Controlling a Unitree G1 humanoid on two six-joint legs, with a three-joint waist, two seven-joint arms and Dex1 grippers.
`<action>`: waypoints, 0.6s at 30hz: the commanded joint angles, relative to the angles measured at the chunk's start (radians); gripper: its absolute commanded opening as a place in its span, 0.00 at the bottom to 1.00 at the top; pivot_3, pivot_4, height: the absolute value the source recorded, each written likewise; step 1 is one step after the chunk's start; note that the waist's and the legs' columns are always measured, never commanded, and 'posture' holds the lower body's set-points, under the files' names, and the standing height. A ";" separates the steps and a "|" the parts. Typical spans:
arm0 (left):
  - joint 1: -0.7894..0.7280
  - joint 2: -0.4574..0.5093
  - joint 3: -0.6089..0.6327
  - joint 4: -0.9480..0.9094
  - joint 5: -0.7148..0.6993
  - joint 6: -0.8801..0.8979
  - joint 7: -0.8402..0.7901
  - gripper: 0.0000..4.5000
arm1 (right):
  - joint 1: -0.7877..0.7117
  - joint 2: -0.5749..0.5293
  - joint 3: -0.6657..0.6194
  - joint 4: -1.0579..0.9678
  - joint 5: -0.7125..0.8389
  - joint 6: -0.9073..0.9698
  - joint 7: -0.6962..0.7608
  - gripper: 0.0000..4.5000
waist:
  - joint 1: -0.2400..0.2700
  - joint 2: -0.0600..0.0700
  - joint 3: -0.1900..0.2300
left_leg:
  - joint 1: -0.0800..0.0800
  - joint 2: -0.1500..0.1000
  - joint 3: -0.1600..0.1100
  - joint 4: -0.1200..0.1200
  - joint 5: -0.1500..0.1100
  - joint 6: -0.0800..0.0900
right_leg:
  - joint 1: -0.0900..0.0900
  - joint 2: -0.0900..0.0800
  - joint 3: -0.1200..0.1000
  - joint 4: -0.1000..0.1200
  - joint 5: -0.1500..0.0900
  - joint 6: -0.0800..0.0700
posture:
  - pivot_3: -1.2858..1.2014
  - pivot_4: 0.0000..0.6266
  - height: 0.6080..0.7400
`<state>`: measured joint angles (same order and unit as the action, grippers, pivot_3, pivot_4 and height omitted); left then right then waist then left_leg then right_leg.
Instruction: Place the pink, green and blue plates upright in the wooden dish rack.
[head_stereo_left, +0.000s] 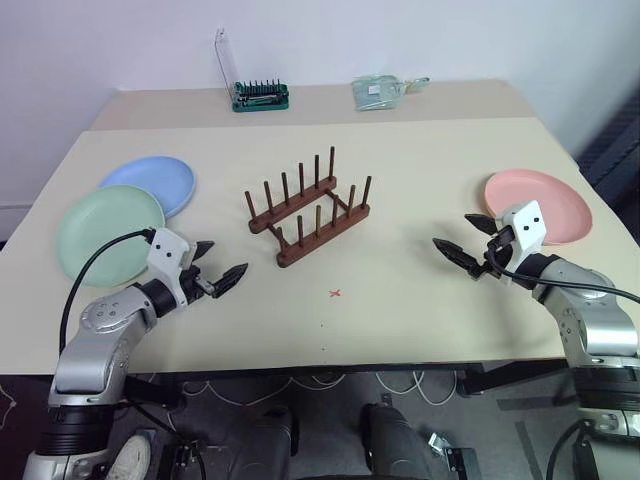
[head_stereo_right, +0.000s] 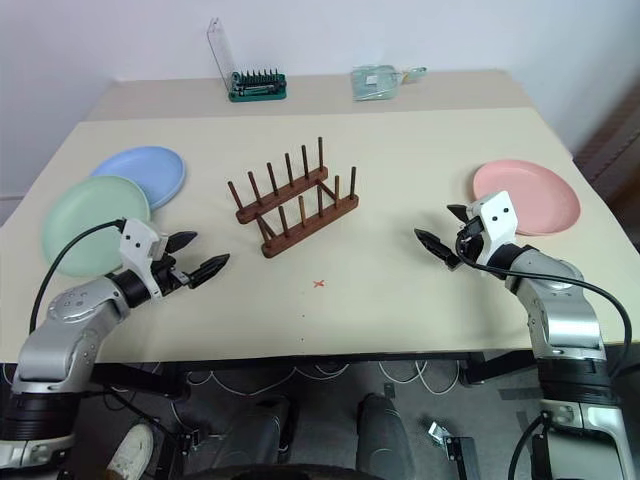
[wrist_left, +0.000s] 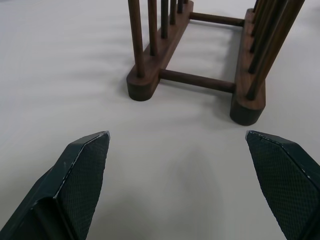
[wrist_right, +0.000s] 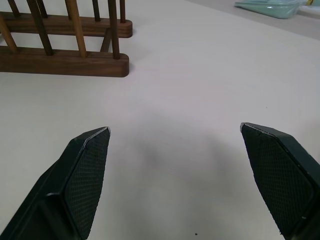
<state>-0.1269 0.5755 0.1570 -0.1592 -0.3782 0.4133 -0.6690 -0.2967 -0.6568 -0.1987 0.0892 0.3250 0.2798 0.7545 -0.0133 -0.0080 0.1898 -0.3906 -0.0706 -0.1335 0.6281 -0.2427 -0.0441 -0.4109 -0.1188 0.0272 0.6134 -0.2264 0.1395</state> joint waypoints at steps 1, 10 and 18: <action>0.001 -0.005 -0.021 -0.036 0.016 -0.007 0.007 1.00 | -0.019 -0.016 -0.012 -0.018 -0.009 -0.014 -0.006 0.95 | 0.000 0.000 0.000 | 0.000 0.000 0.000 0.000 0.000 0.000 | 0.000 0.000 0.000 0.000 0.000 0.000 | 0.52 0.24 1.00; 0.023 0.003 -0.092 -0.090 0.044 0.016 -0.002 1.00 | -0.013 0.013 0.030 -0.051 -0.035 -0.012 -0.030 0.95 | -0.001 0.000 0.000 | 0.000 0.000 0.000 0.000 0.000 0.000 | 0.000 0.000 0.000 0.000 0.000 0.000 | 0.52 0.24 1.00; -0.002 0.003 -0.145 -0.038 0.026 0.016 -0.093 1.00 | 0.100 0.072 0.060 -0.211 -0.028 0.029 -0.089 0.95 | 0.001 0.000 0.000 | 0.000 0.000 0.000 0.000 0.000 0.000 | 0.000 0.000 0.000 0.000 0.000 0.000 | 0.52 0.24 1.00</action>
<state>-0.1264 0.5668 0.0109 -0.2046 -0.3578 0.4511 -0.7418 -0.2033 -0.5928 -0.1240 -0.0502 0.2886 0.3047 0.6870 -0.0121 -0.0079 0.1898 -0.3908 -0.0707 -0.1335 0.6286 -0.2428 -0.0441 -0.4107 -0.1189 0.0273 0.6133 -0.2264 0.1395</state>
